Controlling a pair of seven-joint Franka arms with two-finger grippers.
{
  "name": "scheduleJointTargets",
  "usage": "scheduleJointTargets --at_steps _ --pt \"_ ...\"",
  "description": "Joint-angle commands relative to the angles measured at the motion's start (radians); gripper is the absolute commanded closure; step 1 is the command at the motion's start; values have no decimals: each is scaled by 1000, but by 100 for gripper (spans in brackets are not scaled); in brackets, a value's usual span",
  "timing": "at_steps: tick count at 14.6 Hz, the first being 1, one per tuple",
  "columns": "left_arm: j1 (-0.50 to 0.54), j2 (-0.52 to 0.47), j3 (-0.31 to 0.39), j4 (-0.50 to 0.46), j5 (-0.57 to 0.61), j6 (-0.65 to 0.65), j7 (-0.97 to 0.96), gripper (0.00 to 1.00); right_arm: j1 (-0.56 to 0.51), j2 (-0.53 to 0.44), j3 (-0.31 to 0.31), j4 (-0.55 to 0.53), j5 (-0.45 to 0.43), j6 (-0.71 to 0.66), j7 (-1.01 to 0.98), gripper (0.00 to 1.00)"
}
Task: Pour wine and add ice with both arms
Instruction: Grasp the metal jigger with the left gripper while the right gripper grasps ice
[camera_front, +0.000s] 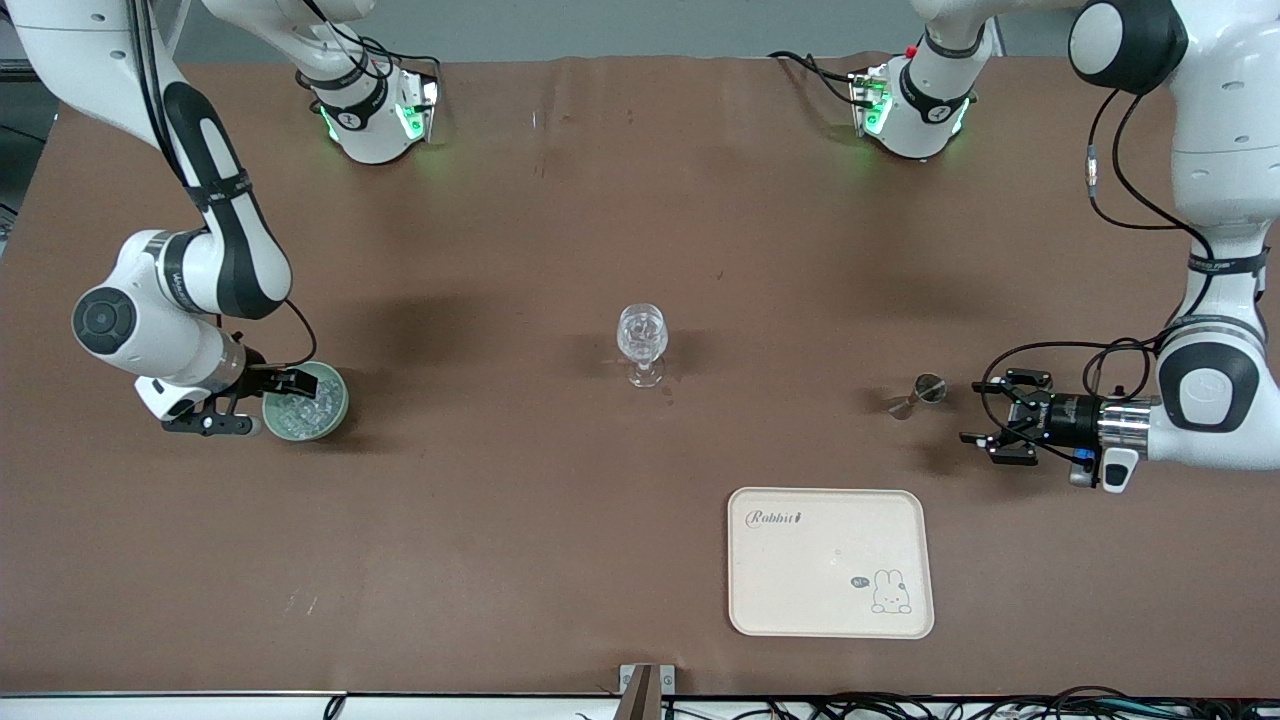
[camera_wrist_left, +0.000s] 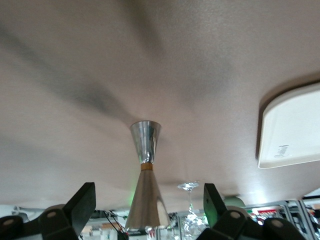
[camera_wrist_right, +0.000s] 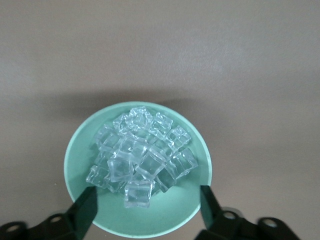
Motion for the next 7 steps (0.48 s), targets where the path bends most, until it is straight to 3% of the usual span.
scheduleJointTargets --at_steps 1,2,7 --pt "3 50 -5 23 -63 -6 -16 12 -8 -12 8 -56 4 49 -19 32" --pt "3 63 -5 23 -80 -6 -20 14 -4 -12 8 -76 4 78 -22 38" --pt "-11 103 -13 6 -135 -9 -33 17 2 -12 8 -91 4 96 -22 41"
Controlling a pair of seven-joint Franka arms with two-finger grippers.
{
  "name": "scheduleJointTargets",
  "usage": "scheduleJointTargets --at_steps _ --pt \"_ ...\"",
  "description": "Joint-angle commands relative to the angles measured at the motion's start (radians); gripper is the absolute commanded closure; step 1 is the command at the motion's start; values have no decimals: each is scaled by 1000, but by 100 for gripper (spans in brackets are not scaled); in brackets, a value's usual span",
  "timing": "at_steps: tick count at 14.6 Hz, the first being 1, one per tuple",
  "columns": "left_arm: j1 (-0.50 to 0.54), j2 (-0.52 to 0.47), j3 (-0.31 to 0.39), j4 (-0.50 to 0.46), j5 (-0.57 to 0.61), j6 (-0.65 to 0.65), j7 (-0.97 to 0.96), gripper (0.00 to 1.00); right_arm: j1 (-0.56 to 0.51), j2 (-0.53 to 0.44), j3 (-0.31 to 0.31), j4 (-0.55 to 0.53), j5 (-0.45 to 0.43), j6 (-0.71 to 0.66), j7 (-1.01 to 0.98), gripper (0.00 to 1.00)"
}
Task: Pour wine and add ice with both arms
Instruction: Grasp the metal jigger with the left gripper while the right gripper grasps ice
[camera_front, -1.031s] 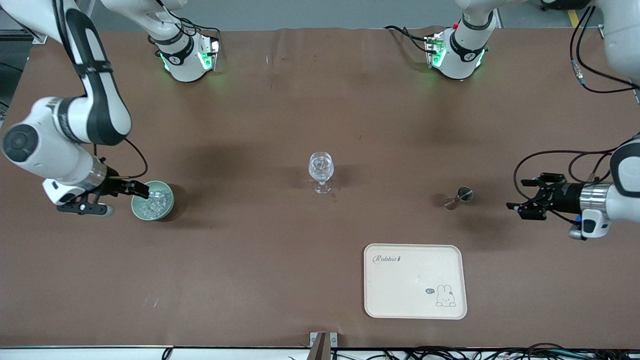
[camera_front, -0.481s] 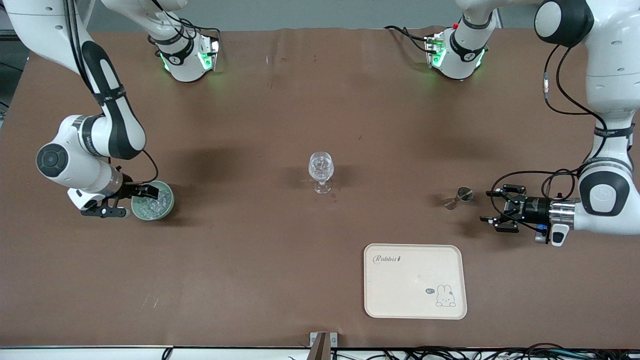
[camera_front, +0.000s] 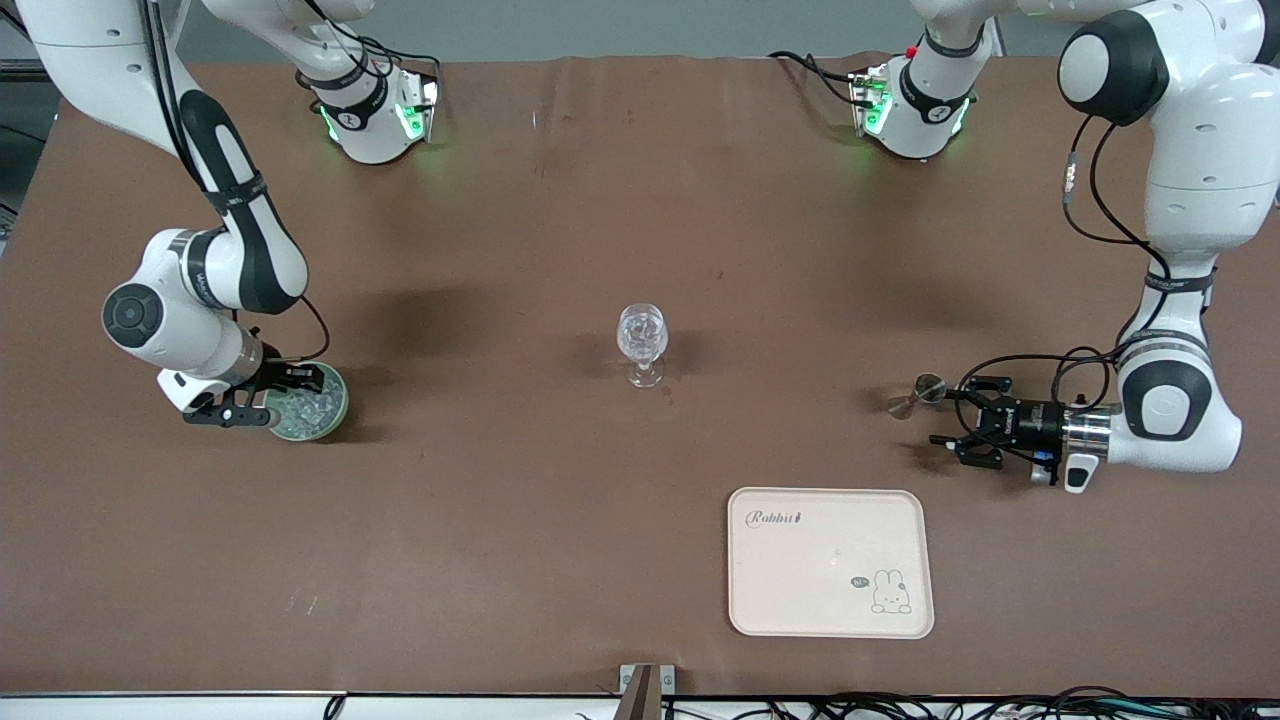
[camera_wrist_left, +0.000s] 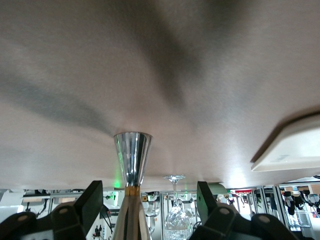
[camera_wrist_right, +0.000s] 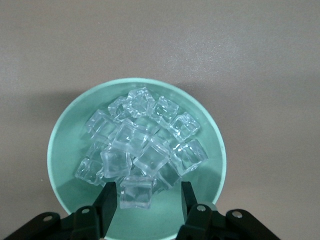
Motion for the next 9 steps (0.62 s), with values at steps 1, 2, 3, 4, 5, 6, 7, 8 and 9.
scheduleJointTargets --at_steps 1,2,3,4,5,6,7,8,9 --pt "-4 14 -4 3 -28 -15 -16 18 0 -15 5 -25 4 17 -15 42" --pt "-5 13 -7 -8 -28 -20 -16 19 0 -15 5 -25 4 17 -15 44" --pt "-4 13 -19 -14 -28 -21 -16 19 1 -15 5 -23 4 17 -14 47" --pt "-2 13 -25 -15 -28 -30 -16 20 1 -15 6 -23 5 17 -14 48" --pt "-4 13 -25 -15 -28 -41 -16 21 1 -15 6 -23 5 17 -14 49" --pt "-4 13 -25 -15 -28 -53 -16 21 1 -15 6 -22 5 18 -14 50" --pt "-4 13 -27 -15 -28 -69 -16 22 1 -15 6 -23 5 18 -14 51" --pt "-2 13 -27 -17 -28 -75 -12 24 1 -15 8 -22 5 18 -14 52" --pt "-2 14 -26 -17 -28 -78 -7 26 1 -15 9 -23 5 18 -14 54"
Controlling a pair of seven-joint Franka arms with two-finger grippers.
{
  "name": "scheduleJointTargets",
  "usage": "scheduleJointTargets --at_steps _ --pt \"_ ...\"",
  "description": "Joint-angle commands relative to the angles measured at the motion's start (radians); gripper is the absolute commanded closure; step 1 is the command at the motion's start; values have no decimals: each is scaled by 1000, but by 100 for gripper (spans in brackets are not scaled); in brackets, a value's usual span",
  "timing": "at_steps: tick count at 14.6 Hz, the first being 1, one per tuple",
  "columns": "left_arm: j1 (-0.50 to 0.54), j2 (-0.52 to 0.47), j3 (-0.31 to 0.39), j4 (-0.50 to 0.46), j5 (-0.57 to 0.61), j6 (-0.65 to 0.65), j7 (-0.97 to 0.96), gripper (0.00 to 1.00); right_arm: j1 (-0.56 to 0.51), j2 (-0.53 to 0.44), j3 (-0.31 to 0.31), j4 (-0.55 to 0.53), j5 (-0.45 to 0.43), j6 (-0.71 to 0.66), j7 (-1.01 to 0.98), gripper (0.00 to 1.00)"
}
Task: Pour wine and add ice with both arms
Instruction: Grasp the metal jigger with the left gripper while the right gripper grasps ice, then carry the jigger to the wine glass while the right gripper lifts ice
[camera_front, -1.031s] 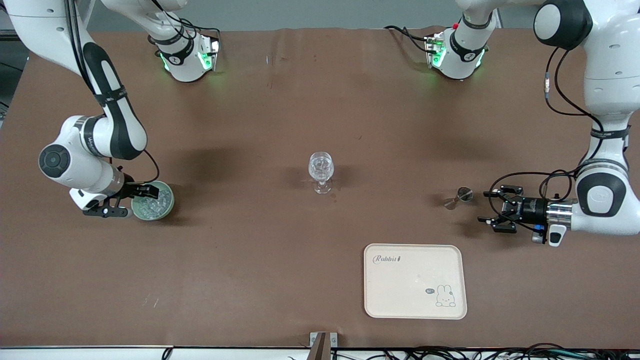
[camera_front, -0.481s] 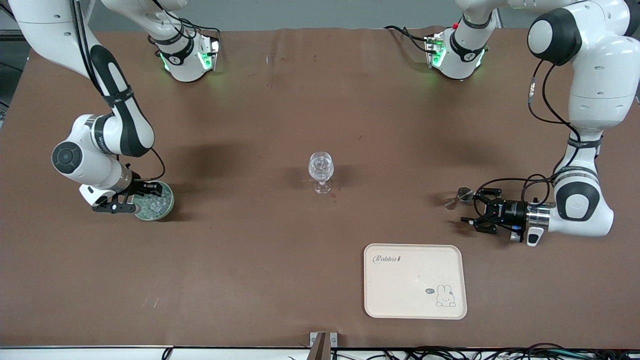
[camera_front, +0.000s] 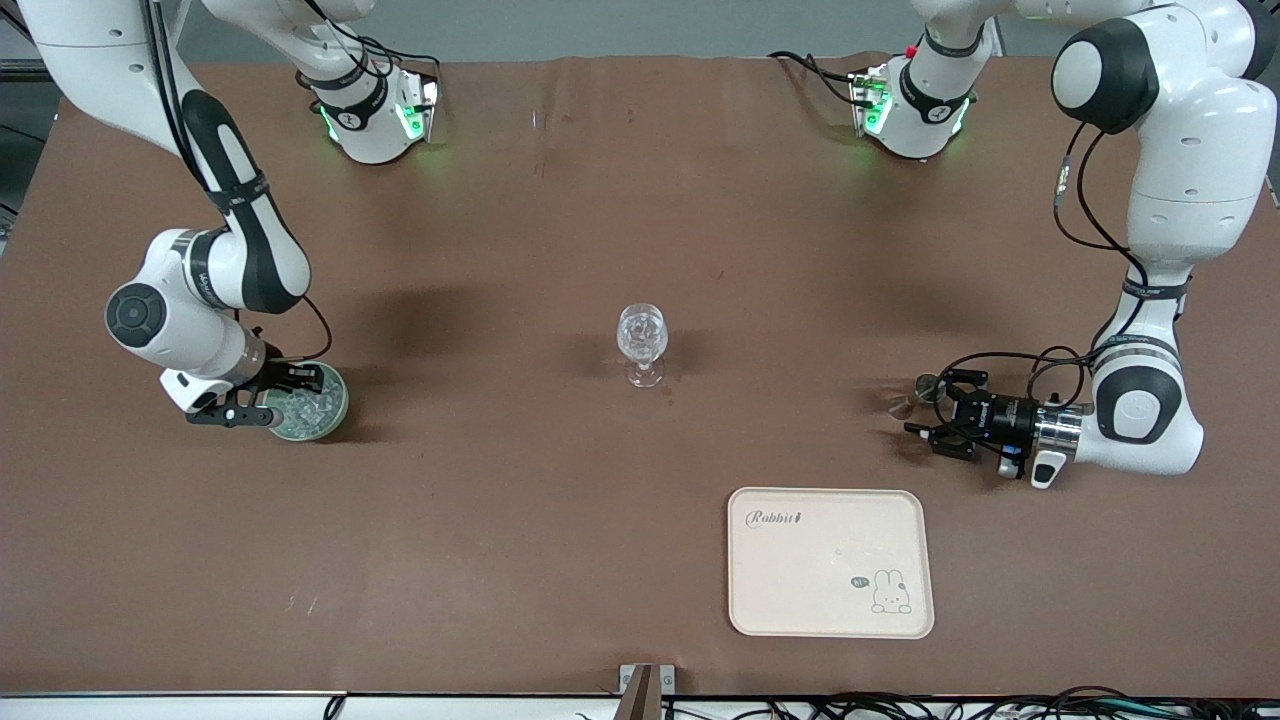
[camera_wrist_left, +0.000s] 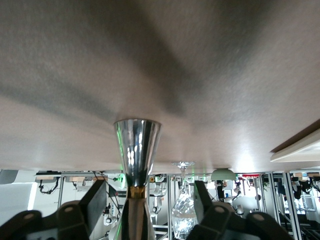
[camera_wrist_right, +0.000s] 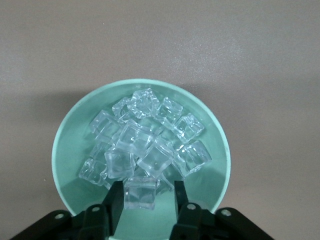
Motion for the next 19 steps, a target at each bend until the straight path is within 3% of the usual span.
scheduleJointTargets --at_steps 1,4,5,7,14,15,17,19 --pt "1 -4 1 -7 -19 -19 -3 29 -1 -15 6 -23 5 15 -12 56" --pt "-1 -1 1 -7 -19 -19 -2 45 -1 -13 6 -22 5 15 -10 62" --pt "-1 -1 1 -7 -18 -19 -2 55 -1 -12 6 -20 5 15 -10 62" --pt "1 -1 1 -5 -17 -19 -2 61 -1 -12 6 -20 5 15 -10 62" --pt "8 -4 -31 -3 -48 -33 -3 98 -1 -3 6 -18 25 21 -12 62" --pt "8 -4 -32 -2 -63 -54 -8 99 -1 2 6 -18 25 21 -12 65" --pt "-2 -13 -39 1 -115 -74 -20 99 -1 3 6 -17 27 21 -10 81" --pt "-4 -19 -95 7 -148 -76 -77 99 -1 3 6 -12 27 16 -6 94"
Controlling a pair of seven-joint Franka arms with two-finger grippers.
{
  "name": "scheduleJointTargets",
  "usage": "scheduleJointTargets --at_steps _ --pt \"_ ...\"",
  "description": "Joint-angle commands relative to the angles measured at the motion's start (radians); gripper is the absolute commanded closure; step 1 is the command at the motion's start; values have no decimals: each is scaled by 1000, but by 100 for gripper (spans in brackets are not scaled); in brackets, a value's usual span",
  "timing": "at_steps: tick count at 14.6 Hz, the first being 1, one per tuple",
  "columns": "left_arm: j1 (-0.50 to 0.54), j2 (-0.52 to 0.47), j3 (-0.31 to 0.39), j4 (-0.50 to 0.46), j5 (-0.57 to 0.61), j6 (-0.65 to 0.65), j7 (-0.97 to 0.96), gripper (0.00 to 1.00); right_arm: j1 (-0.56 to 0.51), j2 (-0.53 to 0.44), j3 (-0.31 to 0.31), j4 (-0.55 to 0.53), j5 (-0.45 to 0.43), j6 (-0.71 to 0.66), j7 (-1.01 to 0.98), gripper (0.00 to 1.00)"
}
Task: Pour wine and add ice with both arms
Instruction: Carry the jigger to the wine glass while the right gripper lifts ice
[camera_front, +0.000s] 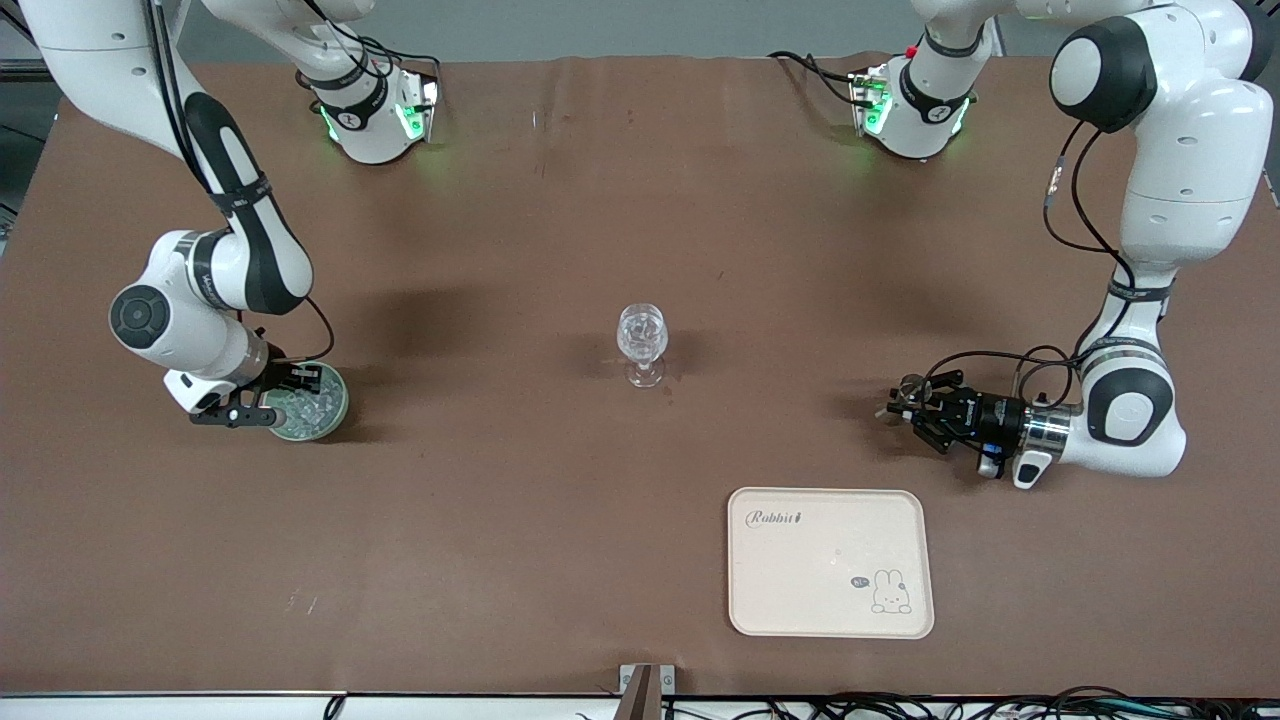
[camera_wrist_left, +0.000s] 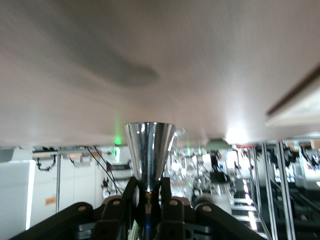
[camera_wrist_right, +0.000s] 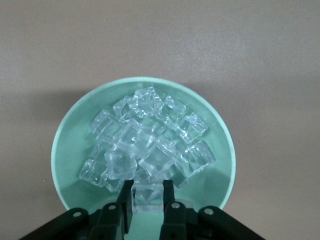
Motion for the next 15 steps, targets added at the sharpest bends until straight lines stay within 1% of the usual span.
scheduleJointTargets --at_steps 1,3,4,5,6,8,10,12,13,15 --pt "-6 -25 -57 7 -42 -15 -87 99 -2 -5 4 -3 20 4 -4 97" --pt "-25 -37 -117 50 -40 -12 -128 100 0 -5 4 8 22 -1 -3 98" --pt "-43 -51 -134 58 -47 -6 -165 100 0 -6 4 24 20 -36 -3 99" --pt "-61 -68 -141 58 -56 9 -218 100 1 -8 4 64 22 -109 2 99" --pt "-81 -83 -144 58 -69 38 -275 100 1 -13 4 119 22 -207 11 99" --pt "-136 -134 -143 55 -70 64 -349 100 0 -45 1 210 20 -333 11 100" --pt "-178 -178 -143 50 -63 92 -427 100 -6 -77 -3 325 19 -471 74 100" --pt "-222 -209 -141 49 -56 106 -490 100 -8 -140 -5 417 7 -585 132 100" --pt "-244 -226 -140 46 -54 113 -515 100 -9 -178 -5 446 5 -628 146 100" --pt "-290 -259 -138 34 -16 141 -570 100 -15 -235 -7 524 4 -731 146 100"
